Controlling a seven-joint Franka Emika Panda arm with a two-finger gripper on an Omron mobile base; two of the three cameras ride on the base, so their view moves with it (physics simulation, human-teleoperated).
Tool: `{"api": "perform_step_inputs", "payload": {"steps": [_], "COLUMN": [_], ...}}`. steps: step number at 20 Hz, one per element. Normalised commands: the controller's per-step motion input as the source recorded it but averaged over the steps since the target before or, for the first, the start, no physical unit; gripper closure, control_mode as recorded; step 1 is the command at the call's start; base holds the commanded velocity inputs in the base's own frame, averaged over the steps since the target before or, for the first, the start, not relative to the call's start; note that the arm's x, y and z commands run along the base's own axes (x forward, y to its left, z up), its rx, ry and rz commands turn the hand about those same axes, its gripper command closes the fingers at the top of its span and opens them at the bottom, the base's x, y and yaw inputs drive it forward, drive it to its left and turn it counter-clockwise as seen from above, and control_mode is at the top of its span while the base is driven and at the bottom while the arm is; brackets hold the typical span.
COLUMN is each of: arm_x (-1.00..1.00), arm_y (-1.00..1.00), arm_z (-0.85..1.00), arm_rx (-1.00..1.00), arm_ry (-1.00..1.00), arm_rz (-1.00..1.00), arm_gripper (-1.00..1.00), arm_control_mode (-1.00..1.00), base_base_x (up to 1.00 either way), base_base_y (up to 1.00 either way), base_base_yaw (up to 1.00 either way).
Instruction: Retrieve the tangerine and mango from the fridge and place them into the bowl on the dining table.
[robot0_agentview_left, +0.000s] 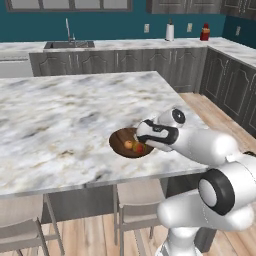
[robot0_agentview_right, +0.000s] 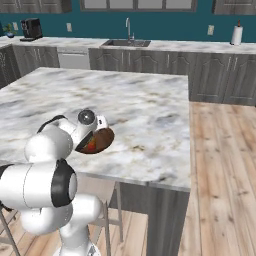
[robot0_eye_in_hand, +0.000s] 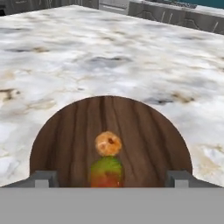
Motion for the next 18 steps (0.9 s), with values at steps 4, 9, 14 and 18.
{"api": "perform_step_inputs", "payload": {"steps": [4,9,14,18], "arm_x": [-0.15,-0.74,-1.00,-1.00], "arm_y": [0.00,-0.01,-0.30,-0.52], "arm_z": [1.00,0.93,0.41,0.34], "arm_rx": [-0.03,-0.04,0.00,0.00], "arm_ry": [0.00,-0.01,-0.15,-0.22], "arm_rz": [0.00,0.00,0.00,0.00], "arm_gripper": [-1.00,-1.00,-1.00,-1.00], "arm_control_mode": [-1.00,-1.00,-1.00,-1.00], "base_base_x": [0.00,0.00,0.00,0.00], "base_base_y": [0.00,0.00,0.00,0.00], "base_base_yaw": [0.00,0.00,0.00,0.00]}}
